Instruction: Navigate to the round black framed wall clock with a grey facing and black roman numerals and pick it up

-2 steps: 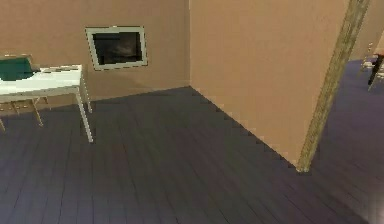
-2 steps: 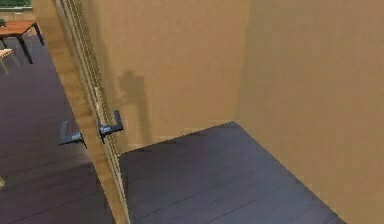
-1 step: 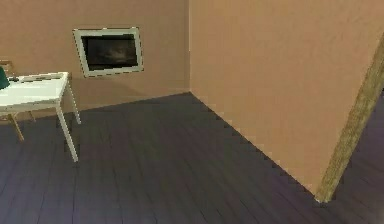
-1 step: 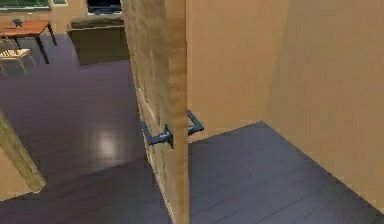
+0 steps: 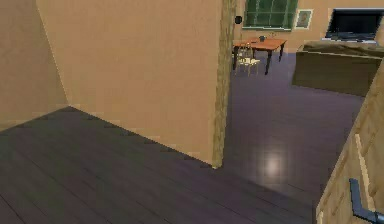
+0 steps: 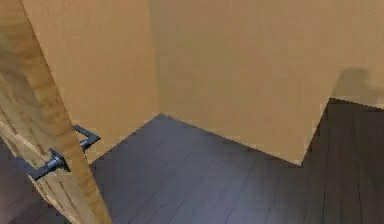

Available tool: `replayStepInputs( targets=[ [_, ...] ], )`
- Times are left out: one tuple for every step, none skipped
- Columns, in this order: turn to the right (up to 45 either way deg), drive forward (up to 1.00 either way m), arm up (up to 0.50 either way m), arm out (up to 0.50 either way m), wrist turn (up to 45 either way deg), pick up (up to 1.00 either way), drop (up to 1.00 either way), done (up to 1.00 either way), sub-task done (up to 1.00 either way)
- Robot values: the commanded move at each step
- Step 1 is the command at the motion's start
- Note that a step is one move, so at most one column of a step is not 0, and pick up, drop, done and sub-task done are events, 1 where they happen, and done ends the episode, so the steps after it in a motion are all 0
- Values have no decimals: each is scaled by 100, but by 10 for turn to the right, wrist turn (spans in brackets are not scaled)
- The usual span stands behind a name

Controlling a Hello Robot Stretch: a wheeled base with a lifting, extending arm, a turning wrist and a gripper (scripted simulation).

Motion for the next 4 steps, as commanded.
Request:
replayStepInputs(
  targets=[
    [0, 85, 0, 0, 0, 0, 0, 0, 0],
    [450, 0, 0, 0, 0, 0, 0, 0, 0],
    [120, 0, 0, 0, 0, 0, 0, 0, 0],
    [0, 70, 0, 0, 0, 0, 0, 0, 0]
  ],
)
